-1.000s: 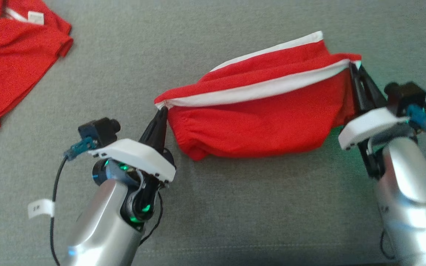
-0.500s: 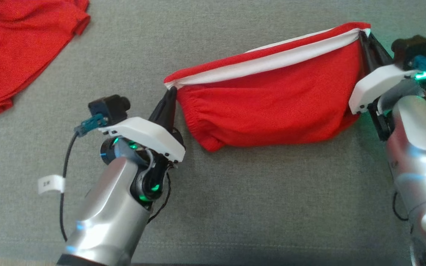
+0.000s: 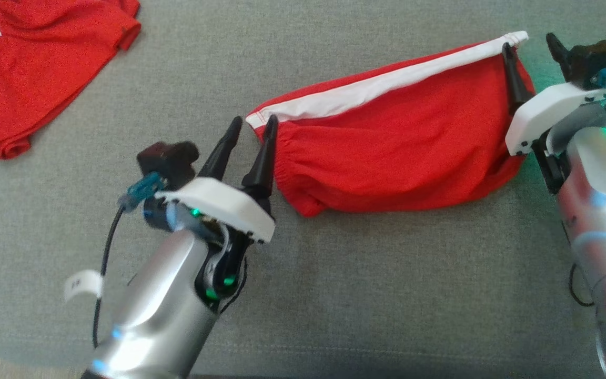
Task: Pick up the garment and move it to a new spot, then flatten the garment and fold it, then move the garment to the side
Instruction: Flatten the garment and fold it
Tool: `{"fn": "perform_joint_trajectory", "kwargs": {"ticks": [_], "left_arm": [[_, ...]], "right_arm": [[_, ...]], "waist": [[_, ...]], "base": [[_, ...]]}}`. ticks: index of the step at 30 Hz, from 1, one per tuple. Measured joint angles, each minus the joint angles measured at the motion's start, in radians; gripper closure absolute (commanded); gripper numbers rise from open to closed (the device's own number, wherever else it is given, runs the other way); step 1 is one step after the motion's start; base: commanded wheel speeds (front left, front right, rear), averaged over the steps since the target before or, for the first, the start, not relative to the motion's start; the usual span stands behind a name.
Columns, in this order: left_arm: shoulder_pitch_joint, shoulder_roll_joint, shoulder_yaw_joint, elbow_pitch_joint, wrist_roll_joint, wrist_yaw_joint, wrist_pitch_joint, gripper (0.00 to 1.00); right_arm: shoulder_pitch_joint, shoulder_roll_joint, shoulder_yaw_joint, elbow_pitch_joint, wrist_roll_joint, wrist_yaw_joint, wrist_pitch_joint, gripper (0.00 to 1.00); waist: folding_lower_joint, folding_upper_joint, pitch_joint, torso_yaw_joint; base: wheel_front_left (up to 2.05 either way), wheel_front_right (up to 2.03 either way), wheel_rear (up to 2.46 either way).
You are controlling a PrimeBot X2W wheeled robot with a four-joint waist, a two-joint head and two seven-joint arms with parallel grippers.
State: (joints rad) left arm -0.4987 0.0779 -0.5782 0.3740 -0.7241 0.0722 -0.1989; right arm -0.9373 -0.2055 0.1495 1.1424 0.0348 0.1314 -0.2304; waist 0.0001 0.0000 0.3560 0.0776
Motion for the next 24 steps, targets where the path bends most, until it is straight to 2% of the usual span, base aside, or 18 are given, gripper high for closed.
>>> {"fn": "perform_joint_trajectory", "kwargs": {"ticks": [10, 15, 24], "left_arm": [[0.165, 0.072, 0.017, -0.182, 0.077, 0.072, -0.043, 0.00], [0.252, 0.086, 0.060, -0.265, 0.109, 0.114, -0.049, 0.00], [0.311, 0.098, 0.093, -0.311, 0.150, 0.132, -0.049, 0.00]], "right_arm": [[0.003, -0.036, 0.083, 0.039, 0.099, 0.000, 0.015, 0.00], [0.007, -0.053, 0.165, 0.040, 0.196, 0.000, 0.116, 0.00], [0.052, -0.084, 0.249, 0.030, 0.358, 0.000, 0.315, 0.00]], "waist": [[-0.0001, 0.0000, -0.054, -0.003], [-0.0001, 0.0000, -0.089, -0.004], [-0.0001, 0.0000, -0.088, 0.023]], "base": [[0.00, 0.00, 0.00], [0.00, 0.00, 0.00], [0.00, 0.00, 0.00]]}}
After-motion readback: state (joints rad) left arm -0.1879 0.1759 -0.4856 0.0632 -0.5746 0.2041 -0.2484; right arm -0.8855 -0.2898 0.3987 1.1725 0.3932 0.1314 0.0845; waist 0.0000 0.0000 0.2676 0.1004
